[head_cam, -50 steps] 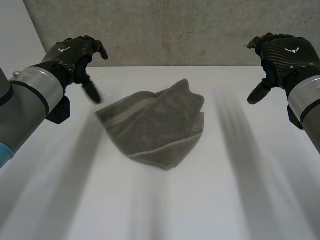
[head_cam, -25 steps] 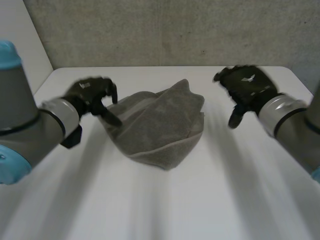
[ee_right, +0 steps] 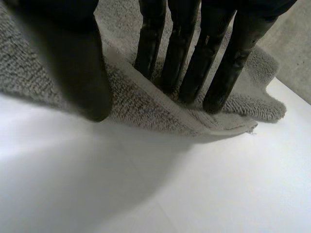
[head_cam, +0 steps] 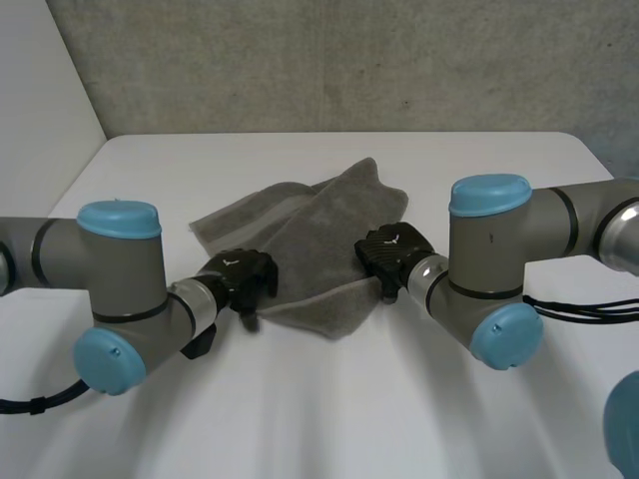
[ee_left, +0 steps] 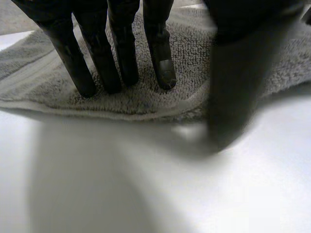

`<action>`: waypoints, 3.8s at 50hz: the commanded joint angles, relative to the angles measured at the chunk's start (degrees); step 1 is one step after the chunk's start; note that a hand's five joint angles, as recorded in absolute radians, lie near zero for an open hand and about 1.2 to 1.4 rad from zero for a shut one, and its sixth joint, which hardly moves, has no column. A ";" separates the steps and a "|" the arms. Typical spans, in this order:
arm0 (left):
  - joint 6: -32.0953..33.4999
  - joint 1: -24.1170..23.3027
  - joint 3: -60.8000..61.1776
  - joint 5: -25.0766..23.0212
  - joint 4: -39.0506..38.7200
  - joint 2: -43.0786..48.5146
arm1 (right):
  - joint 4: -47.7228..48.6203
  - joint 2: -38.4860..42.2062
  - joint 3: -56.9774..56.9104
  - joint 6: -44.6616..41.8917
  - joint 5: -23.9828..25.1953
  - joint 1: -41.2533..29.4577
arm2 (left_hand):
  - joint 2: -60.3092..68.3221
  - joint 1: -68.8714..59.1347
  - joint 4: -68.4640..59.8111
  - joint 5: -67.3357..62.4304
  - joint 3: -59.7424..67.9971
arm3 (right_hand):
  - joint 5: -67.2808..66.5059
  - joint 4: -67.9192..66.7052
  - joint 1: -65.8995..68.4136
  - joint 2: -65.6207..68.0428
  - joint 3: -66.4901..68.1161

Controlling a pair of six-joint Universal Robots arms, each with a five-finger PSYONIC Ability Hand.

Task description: Fold the towel.

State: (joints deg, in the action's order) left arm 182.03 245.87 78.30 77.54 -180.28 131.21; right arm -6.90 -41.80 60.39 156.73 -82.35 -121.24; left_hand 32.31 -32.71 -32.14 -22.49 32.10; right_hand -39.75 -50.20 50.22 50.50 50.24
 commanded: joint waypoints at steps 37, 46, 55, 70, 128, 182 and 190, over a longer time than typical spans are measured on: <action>-0.62 -3.64 -8.86 1.04 -5.08 6.43 | 0.22 -19.99 14.06 13.16 2.28 6.19 | 47.69 -47.29 -47.86 -47.51 47.90 | -30.25 -29.80 29.78 29.50 29.76; -0.01 -0.04 -21.83 2.44 -9.03 2.91 | 11.35 -15.52 -0.23 10.89 5.08 5.40 | 47.69 -47.29 -47.86 -47.51 47.90 | -30.25 -29.80 29.78 29.50 29.76; -0.36 1.19 -52.50 3.32 -17.64 0.19 | 25.61 -10.85 -27.57 10.35 2.99 2.68 | 47.69 -47.29 -47.86 -47.51 47.90 | -30.25 -29.80 29.78 29.50 29.76; -0.27 8.04 -13.24 1.39 -7.89 -16.59 | 11.05 -14.44 -9.89 7.64 11.57 0.21 | 47.69 -47.29 -47.86 -47.51 47.90 | -30.25 -29.80 29.78 29.50 29.76; 13.35 20.00 31.30 -8.90 -11.24 -24.42 | 19.81 -17.27 29.09 22.38 0.97 -2.34 | 47.69 -47.29 -47.86 -47.51 47.90 | 33.64 34.08 -34.11 -34.38 -34.12; 8.17 17.28 31.57 -3.19 -20.90 -18.45 | 21.58 -27.02 38.84 29.25 7.11 18.23 | -7.32 7.72 7.14 7.49 -7.10 | -30.25 -29.80 29.78 29.50 29.76; 8.69 17.28 31.66 -2.30 -21.61 -17.66 | 21.49 -28.25 39.28 29.25 7.20 21.48 | -6.79 7.19 6.61 6.96 -6.58 | -30.25 -29.80 29.78 29.50 29.76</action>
State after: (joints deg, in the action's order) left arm 190.46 263.11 109.91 74.75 -201.40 113.00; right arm 14.65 -69.46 99.42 185.98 -75.21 -101.66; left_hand 24.18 -24.83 -23.90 -14.93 24.31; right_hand -66.70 -77.11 76.73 76.09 76.89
